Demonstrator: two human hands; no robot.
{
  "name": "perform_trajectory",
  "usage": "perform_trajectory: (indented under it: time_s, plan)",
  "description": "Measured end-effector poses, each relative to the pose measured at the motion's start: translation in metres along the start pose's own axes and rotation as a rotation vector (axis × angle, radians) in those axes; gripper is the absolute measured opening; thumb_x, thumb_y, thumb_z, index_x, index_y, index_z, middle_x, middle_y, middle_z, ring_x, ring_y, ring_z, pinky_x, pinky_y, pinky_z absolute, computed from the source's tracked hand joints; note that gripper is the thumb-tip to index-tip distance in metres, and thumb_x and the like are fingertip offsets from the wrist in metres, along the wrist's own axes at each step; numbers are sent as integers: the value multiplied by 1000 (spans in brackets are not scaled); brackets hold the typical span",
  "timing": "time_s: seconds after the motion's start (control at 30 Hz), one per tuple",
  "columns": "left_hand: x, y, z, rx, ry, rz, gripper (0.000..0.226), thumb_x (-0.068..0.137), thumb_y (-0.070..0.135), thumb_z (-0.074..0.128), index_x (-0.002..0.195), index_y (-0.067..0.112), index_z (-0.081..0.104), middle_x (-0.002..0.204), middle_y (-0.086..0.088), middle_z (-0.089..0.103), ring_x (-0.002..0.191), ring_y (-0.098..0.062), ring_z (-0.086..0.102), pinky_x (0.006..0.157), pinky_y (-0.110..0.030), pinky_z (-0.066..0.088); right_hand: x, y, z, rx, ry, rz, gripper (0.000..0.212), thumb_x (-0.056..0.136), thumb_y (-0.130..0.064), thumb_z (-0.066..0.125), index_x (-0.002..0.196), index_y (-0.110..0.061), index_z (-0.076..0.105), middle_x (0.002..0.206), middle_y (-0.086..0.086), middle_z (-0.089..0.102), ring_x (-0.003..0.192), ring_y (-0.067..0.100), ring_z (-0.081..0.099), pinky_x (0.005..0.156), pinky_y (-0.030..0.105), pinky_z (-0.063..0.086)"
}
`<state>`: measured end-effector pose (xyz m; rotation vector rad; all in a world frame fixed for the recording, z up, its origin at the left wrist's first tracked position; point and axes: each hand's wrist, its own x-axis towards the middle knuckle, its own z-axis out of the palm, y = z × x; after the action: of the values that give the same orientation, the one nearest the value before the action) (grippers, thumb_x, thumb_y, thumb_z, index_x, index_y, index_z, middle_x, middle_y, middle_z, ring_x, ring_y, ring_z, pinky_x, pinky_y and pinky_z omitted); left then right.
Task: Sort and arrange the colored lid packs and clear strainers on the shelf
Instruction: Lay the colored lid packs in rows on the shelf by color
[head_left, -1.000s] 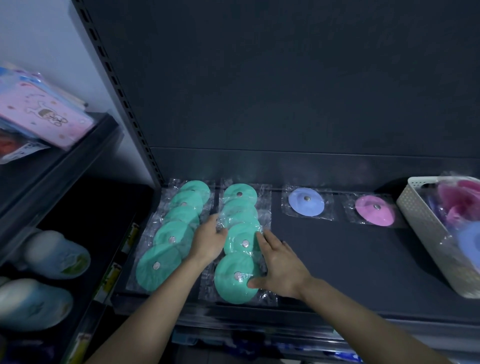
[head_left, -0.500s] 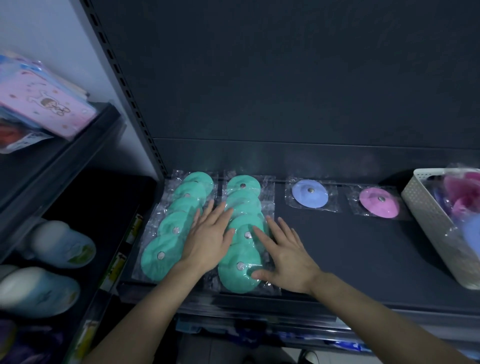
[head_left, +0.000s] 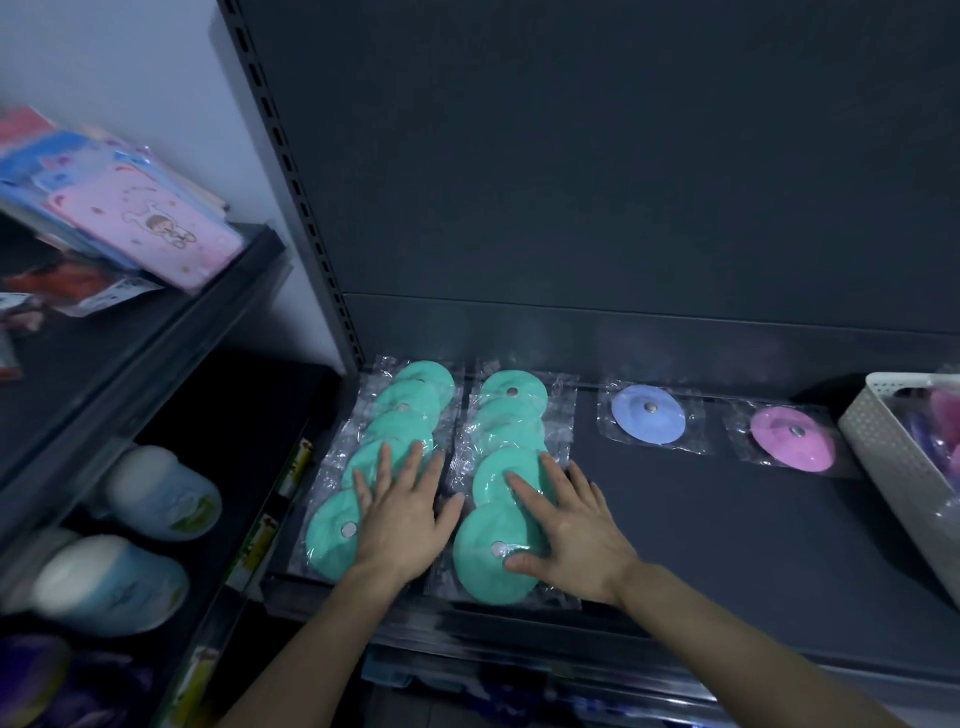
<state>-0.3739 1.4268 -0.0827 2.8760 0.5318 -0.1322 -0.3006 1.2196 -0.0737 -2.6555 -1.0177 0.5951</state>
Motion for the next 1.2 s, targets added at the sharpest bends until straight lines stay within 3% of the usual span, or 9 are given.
perform_trajectory:
  time_s: [0.13, 0.2, 0.33, 0.4, 0.47, 0.57, 0.83, 1.07, 1.2]
  plan:
    - [-3, 7, -1, -54, 51, 10, 89, 75, 71, -5, 152, 28, 8, 160, -2, 0, 146, -23, -16, 115, -50, -14, -4, -1, -3, 46, -4, 6, 90, 73, -81, 43, 145, -51, -3, 157, -5, -24, 144, 30, -20, 118, 52, -3]
    - [-2, 12, -5, -49, 57, 44, 89, 75, 70, -4, 152, 25, 8, 160, -2, 1, 146, -21, -14, 116, -44, -13, -7, 1, -5, 82, 11, -5, 98, 60, -92, 29, 144, -53, -3, 157, -6, -21, 144, 27, -20, 118, 51, -2]
    - [1, 20, -12, -131, 55, 126, 73, 92, 63, 24, 152, 23, 8, 161, 0, -1, 146, -15, -10, 113, -29, -7, -8, 6, -6, 141, 46, -20, 111, 53, -95, 12, 149, -41, 2, 159, -4, -12, 146, 20, -14, 120, 47, 5]
    - [-1, 24, -13, -163, 26, 189, 70, 95, 57, 32, 152, 27, 4, 160, 5, -7, 145, -10, -12, 114, -27, -3, -8, 7, -9, 192, 44, -36, 100, 69, -87, 26, 151, -30, 15, 160, -2, -3, 148, 17, -5, 120, 41, 10]
    - [-2, 30, -12, -139, -12, 262, 70, 94, 58, 33, 151, 30, 3, 158, 9, -11, 144, -8, -15, 115, -30, -2, -7, 7, -13, 292, 115, -28, 74, 89, -60, 46, 150, -24, 24, 160, -1, 7, 147, 14, 7, 118, 30, 15]
    - [0, 36, -9, -9, -66, 386, 70, 93, 62, 29, 151, 35, 0, 155, 12, -19, 142, -11, -22, 116, -34, -10, 4, 12, -20, 359, 245, 49, 58, 96, -40, 49, 147, -21, 32, 158, 4, 20, 145, 14, 17, 113, 23, 20]
    - [5, 37, -7, 70, -187, 432, 68, 94, 63, 22, 148, 40, -12, 152, 10, -28, 143, -15, -21, 110, -33, -13, 17, 24, -26, 270, 176, 90, 52, 98, -38, 44, 145, -17, 35, 156, 6, 26, 144, 18, 23, 113, 28, 25]
    - [7, 49, -19, -44, -99, 448, 71, 94, 61, 30, 151, 31, 1, 158, 9, -15, 145, -11, -15, 113, -29, -7, -2, 38, -38, 287, 271, 158, 52, 97, -36, 48, 144, -16, 37, 155, 8, 26, 141, 22, 29, 112, 29, 27]
    - [11, 75, -28, -85, -55, 521, 70, 94, 57, 37, 152, 24, 13, 160, 5, -2, 146, -10, -9, 112, -24, -4, -24, 56, -51, 259, 338, 211, 47, 95, -28, 54, 137, -10, 46, 143, 7, 42, 129, 24, 43, 105, 30, 37]
